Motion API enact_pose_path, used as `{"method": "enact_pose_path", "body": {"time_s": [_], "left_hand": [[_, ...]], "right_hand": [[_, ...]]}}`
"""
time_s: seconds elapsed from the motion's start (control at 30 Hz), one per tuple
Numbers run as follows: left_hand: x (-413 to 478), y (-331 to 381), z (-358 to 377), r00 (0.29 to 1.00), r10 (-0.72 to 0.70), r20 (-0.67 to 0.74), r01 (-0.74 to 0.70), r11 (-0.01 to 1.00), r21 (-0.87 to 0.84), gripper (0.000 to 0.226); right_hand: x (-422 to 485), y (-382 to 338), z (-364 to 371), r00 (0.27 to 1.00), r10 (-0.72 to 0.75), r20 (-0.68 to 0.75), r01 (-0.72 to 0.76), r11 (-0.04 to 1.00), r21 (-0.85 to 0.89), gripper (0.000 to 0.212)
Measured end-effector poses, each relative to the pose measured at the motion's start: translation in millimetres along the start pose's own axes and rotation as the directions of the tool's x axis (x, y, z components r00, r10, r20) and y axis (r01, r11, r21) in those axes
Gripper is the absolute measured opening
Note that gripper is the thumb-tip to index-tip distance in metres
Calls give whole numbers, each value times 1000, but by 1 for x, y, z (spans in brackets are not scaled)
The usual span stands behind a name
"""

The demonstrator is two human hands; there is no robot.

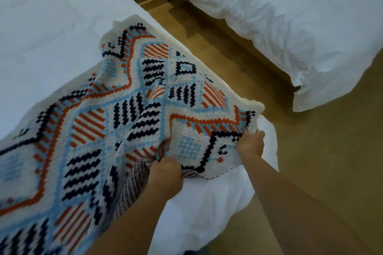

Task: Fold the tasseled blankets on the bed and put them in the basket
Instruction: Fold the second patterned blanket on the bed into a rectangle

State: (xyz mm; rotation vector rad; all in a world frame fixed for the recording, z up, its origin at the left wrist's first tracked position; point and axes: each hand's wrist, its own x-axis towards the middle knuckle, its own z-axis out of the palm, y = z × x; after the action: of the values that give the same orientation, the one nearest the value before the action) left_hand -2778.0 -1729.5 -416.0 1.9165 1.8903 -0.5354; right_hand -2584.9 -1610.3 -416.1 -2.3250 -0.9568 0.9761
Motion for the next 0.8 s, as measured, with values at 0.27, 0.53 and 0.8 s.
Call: {"method": "enact_pose_path", "body": {"time_s": [0.27, 0.53, 0.8], "left_hand": [[-14, 4, 0, 976, -181, 120, 172, 982, 75, 18], [-31, 21, -8, 814, -492, 309, 478, 869, 125, 44], [15, 104, -22, 964, -247, 97, 265, 908, -323, 102]], "right_hand": [[-3, 24, 4, 922, 91, 375, 39, 944, -326, 26], [-17, -13, -17, 917, -359, 176, 342, 932, 122, 13], [-24, 5, -10, 916, -173, 362, 86, 966, 243, 4]]}}
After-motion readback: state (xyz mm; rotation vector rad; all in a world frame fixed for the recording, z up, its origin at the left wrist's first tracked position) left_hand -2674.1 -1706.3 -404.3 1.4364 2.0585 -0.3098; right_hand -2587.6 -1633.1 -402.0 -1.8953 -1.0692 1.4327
